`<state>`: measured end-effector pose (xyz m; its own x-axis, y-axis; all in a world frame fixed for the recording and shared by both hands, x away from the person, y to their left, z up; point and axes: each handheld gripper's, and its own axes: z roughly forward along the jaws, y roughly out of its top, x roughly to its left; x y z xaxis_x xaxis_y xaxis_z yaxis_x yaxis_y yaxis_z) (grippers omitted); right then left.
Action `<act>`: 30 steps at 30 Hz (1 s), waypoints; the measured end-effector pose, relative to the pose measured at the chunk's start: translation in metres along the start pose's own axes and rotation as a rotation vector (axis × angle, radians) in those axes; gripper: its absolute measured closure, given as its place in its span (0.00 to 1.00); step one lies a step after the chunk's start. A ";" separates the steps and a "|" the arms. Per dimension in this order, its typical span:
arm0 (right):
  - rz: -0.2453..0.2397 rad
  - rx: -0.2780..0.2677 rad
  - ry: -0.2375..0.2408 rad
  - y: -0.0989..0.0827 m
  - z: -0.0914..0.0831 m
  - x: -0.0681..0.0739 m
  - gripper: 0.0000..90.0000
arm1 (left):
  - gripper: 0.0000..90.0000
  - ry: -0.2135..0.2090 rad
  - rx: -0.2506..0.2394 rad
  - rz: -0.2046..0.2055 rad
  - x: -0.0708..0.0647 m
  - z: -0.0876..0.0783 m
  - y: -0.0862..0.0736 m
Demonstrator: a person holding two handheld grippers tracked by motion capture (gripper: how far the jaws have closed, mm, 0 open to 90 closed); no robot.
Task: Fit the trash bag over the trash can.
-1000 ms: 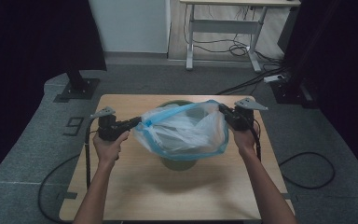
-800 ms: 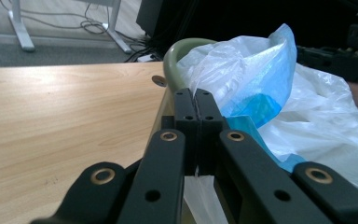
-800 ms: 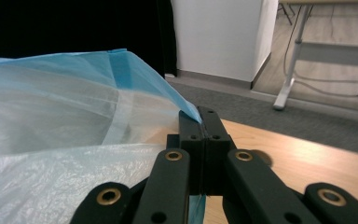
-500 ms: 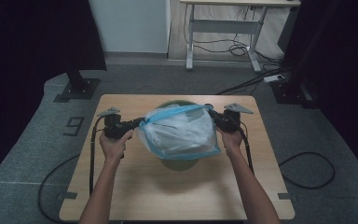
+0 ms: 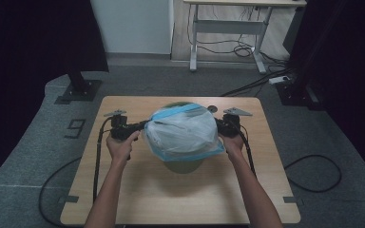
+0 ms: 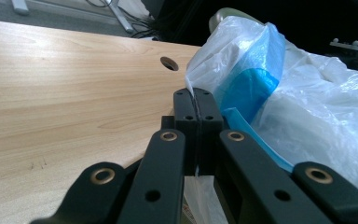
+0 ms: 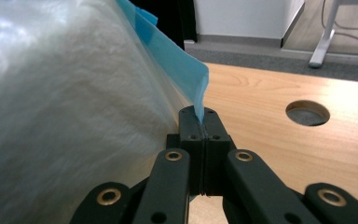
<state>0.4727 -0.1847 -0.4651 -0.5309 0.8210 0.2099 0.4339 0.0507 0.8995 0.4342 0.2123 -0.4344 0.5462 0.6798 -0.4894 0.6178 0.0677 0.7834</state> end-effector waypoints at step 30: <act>-0.018 0.181 -0.051 0.001 0.011 0.001 0.98 | 1.00 0.038 0.105 -0.102 0.021 0.024 0.001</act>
<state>0.4802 -0.1776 -0.4678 -0.5043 0.8465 0.1706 0.5509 0.1633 0.8184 0.4603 0.2089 -0.4532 0.4573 0.7004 -0.5480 0.7256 0.0624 0.6853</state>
